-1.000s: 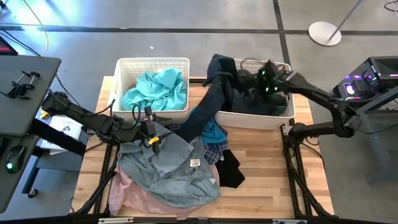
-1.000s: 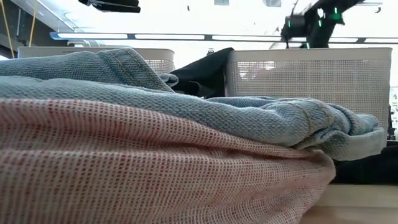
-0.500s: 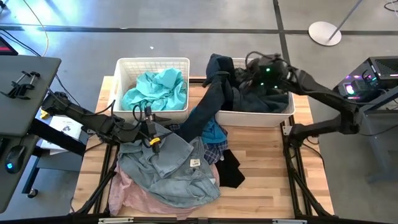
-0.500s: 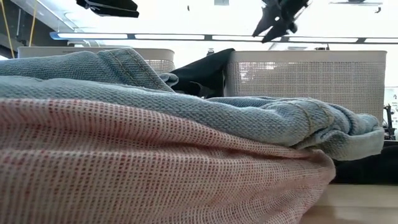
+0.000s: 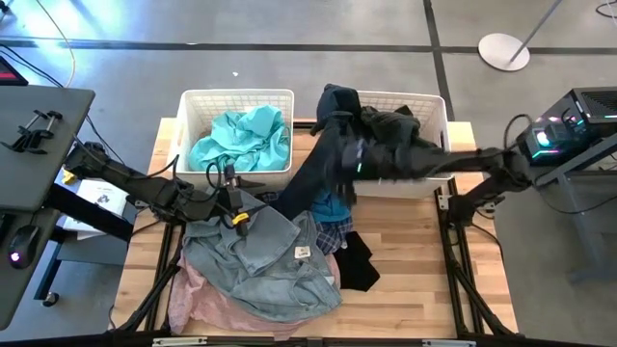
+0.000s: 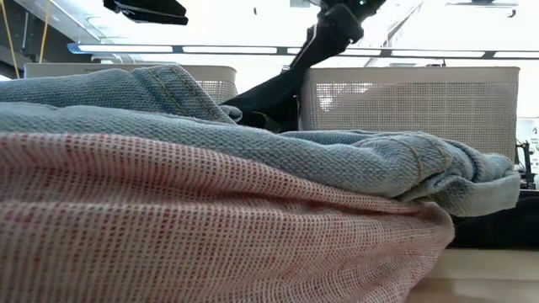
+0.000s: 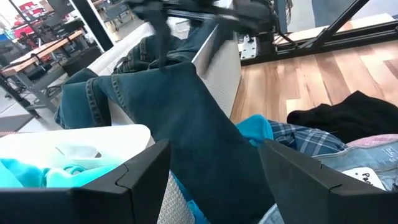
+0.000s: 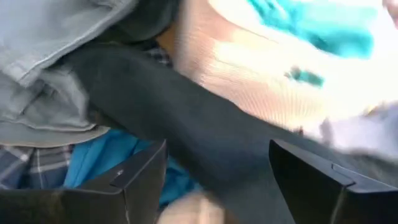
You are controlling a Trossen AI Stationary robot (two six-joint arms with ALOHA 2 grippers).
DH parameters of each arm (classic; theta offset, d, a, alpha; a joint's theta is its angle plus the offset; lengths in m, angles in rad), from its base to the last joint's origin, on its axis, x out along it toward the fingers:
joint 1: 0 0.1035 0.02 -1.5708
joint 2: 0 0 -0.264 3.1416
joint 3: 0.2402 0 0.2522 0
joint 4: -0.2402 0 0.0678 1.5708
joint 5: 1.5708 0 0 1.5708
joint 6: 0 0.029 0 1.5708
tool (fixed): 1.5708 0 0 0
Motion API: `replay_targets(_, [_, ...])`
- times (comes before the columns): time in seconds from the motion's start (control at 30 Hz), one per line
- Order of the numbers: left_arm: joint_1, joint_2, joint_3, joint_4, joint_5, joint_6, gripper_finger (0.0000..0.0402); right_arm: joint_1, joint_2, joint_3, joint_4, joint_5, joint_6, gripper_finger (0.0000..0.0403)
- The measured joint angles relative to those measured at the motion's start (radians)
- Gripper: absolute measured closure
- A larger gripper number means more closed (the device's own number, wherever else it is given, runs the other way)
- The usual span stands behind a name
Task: Sort clothes
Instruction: Put the black denim pants into the right white bin
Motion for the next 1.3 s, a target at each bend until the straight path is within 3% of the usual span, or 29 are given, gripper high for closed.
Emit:
replay_targets(0.1, [0.012,0.0,0.0,0.001,0.0,0.0,0.0163,0.084,0.025,-0.002,0.022,0.13,-0.145,0.013])
replay_targets(0.33, [0.046,0.0,0.0,0.003,-0.002,0.0,0.0163,0.147,0.145,0.0,0.068,0.267,-0.31,0.0132])
replay_targets(0.53, [0.064,0.0,0.0,-0.004,0.008,-0.001,0.0163,0.147,0.283,0.001,0.225,0.612,-0.436,0.0163])
replay_targets(0.63, [0.064,0.0,0.0,-0.003,0.009,-0.001,0.0163,0.142,0.324,0.001,0.349,0.702,-0.5,0.0206])
replay_targets(0.77, [0.064,0.0,0.0,-0.004,0.009,-0.011,0.0163,0.139,0.332,0.0,0.458,0.749,-0.517,0.0319])
replay_targets(0.8, [0.064,0.0,0.0,-0.005,0.009,-0.015,0.0163,0.139,0.323,-0.001,0.482,0.769,-0.523,0.0356])
replay_targets(0.87, [0.064,0.0,0.0,-0.005,0.009,-0.018,0.0163,0.139,0.29,-0.002,0.536,0.811,-0.543,0.0388])
replay_targets(1.13, [0.063,0.0,0.0,-0.005,0.011,-0.018,0.0163,0.089,-0.026,-0.002,0.691,1.016,-0.553,0.0399])
replay_targets(1.23, [0.063,0.0,0.0,-0.006,0.011,-0.018,0.0163,0.024,-0.179,0.001,0.65,1.111,-0.479,0.0395])
replay_targets(1.3, [0.063,0.0,0.0,-0.006,0.012,-0.018,0.0163,-0.037,-0.266,0.001,0.534,1.132,-0.381,0.0399])
